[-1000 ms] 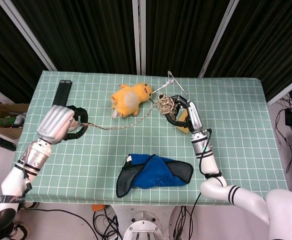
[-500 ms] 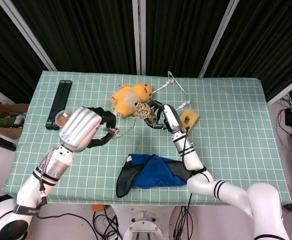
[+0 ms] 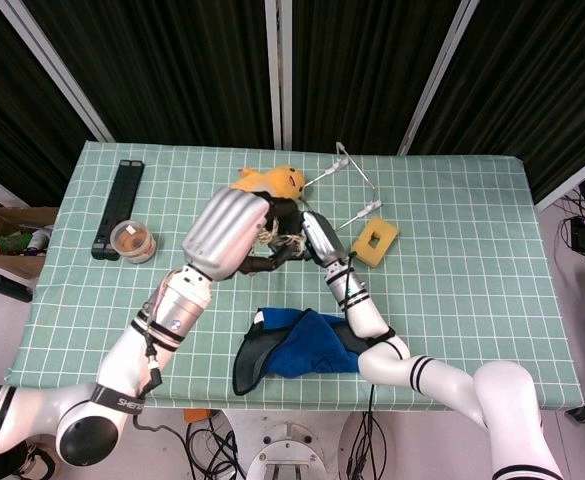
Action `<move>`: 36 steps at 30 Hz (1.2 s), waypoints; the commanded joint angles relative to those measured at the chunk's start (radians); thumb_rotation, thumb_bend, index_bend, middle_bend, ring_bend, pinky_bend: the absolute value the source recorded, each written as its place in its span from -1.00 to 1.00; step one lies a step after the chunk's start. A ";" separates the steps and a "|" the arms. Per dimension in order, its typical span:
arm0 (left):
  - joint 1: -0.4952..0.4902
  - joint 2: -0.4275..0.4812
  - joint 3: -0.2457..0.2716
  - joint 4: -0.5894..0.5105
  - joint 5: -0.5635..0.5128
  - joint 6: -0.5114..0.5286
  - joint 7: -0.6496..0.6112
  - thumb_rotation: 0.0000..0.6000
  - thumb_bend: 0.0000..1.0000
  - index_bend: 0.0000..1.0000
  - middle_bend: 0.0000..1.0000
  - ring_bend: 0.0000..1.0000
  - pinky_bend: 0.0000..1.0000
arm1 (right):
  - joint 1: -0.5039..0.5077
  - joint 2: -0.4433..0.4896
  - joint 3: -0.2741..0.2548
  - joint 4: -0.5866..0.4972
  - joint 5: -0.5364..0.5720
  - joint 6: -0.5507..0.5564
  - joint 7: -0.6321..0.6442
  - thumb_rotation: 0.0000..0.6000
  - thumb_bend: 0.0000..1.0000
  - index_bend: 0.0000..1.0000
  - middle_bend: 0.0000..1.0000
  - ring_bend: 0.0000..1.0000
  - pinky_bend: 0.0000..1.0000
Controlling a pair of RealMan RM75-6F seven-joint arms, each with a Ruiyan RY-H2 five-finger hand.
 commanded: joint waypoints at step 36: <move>-0.161 -0.110 -0.071 0.480 -0.505 -0.047 0.041 1.00 0.07 0.46 0.20 0.14 0.41 | -0.021 0.070 -0.216 -0.236 -0.299 0.178 0.082 1.00 0.37 0.56 0.16 0.13 0.45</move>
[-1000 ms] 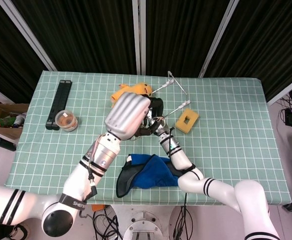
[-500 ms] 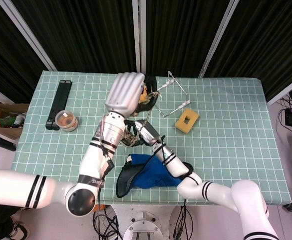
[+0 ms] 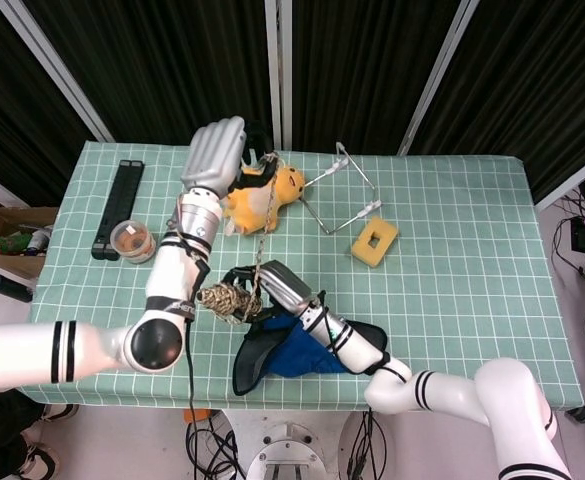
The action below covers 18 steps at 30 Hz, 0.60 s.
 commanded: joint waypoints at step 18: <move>0.166 0.027 0.113 0.186 0.002 -0.193 -0.113 1.00 0.07 0.46 0.20 0.14 0.40 | -0.128 0.035 0.011 -0.062 0.029 0.161 0.069 1.00 0.49 0.56 0.16 0.13 0.45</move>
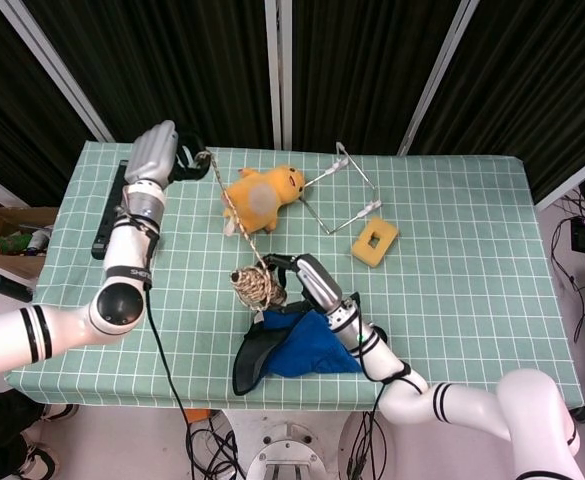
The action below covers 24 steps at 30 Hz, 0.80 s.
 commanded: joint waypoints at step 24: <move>0.250 0.102 0.163 -0.065 0.230 -0.163 -0.185 1.00 0.07 0.47 0.20 0.14 0.40 | -0.027 0.073 0.140 -0.052 0.063 0.056 -0.021 1.00 0.49 0.56 0.16 0.13 0.45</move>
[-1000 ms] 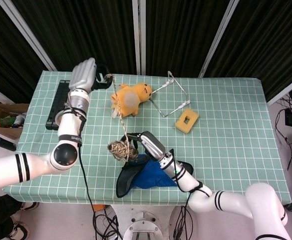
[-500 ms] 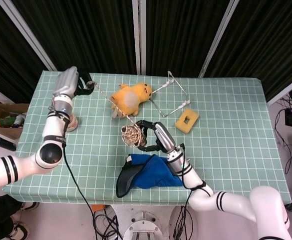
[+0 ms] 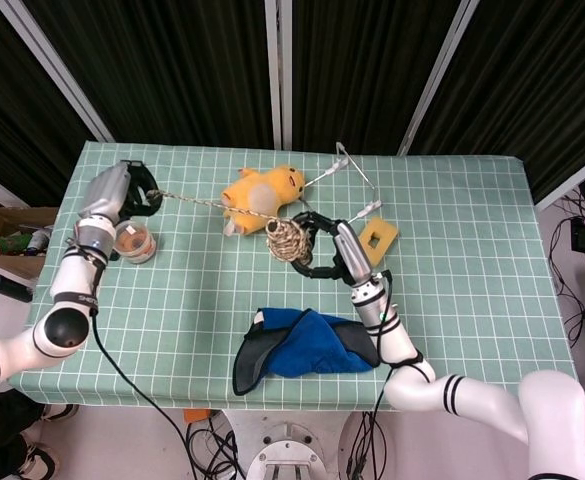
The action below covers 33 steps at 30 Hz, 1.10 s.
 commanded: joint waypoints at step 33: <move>0.176 0.103 0.083 -0.261 0.446 0.128 -0.132 1.00 0.07 0.47 0.20 0.14 0.41 | 0.009 -0.030 0.121 0.194 0.190 -0.083 -0.004 1.00 0.50 0.56 0.16 0.13 0.45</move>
